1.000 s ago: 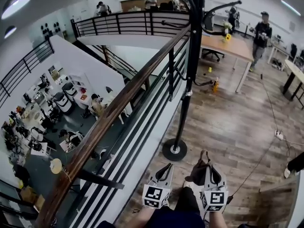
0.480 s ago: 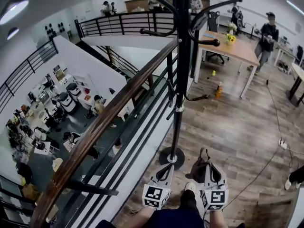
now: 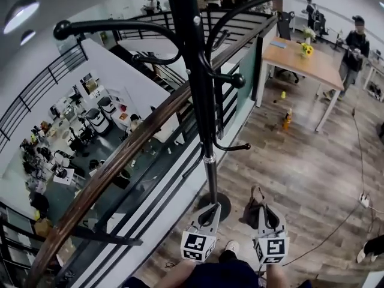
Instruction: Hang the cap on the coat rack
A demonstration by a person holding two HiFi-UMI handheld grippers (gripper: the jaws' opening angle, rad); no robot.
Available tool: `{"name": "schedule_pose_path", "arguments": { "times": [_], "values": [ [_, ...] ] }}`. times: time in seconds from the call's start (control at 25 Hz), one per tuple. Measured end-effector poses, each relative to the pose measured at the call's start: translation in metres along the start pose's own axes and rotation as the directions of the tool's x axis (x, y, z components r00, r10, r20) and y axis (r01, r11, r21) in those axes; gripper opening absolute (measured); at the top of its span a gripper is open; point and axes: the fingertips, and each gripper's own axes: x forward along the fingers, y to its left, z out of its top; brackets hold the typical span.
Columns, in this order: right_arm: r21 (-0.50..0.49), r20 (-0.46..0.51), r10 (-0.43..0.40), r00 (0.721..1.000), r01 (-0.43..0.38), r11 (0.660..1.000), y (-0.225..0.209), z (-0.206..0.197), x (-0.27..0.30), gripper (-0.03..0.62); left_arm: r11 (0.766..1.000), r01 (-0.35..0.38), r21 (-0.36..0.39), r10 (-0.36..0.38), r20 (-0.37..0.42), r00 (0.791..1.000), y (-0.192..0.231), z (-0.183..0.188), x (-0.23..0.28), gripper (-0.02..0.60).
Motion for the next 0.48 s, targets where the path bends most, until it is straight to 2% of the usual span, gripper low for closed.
{"name": "schedule_pose_path", "arguments": {
  "times": [0.36, 0.48],
  "values": [
    [-0.013, 0.015, 0.098, 0.995, -0.098, 0.995, -0.042, 0.012, 0.036, 0.023, 0.994, -0.106, -0.003, 0.106, -0.016, 0.994, -0.003, 0.007, 0.044, 0.004],
    [0.012, 0.048, 0.110, 0.993, -0.111, 0.994, -0.051, 0.028, 0.043, 0.024, 0.991, -0.131, 0.002, 0.132, -0.013, 0.991, -0.003, 0.012, 0.051, 0.005]
  ]
}}
